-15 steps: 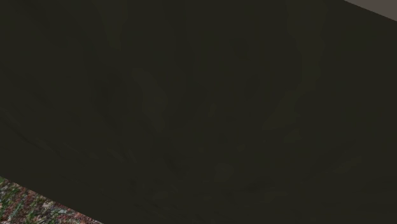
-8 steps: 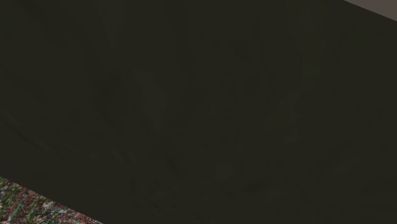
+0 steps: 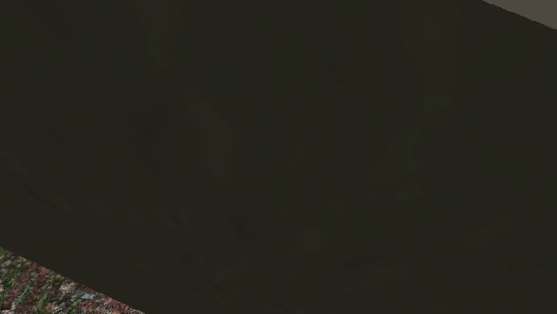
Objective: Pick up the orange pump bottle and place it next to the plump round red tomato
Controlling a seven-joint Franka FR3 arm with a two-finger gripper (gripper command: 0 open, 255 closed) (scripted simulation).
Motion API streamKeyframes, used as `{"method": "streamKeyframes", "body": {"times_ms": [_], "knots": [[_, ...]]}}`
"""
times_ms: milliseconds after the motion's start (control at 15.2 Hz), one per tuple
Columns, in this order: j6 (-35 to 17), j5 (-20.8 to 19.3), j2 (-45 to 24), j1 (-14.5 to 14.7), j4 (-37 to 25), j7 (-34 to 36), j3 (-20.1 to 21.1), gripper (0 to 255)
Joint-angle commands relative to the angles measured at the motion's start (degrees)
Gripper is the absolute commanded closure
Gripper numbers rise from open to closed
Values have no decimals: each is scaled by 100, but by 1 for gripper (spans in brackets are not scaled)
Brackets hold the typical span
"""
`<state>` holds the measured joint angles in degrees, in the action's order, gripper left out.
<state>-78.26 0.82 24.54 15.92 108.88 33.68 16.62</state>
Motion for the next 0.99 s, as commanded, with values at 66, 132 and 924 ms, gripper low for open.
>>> {"method": "streamKeyframes", "body": {"times_ms": [66,132,924], "knots": [[-220,18,82,11,298,-8,-7,255],[-296,24,106,15,396,-6,-6,255],[-1199,93,287,65,1478,28,31,255]]}}
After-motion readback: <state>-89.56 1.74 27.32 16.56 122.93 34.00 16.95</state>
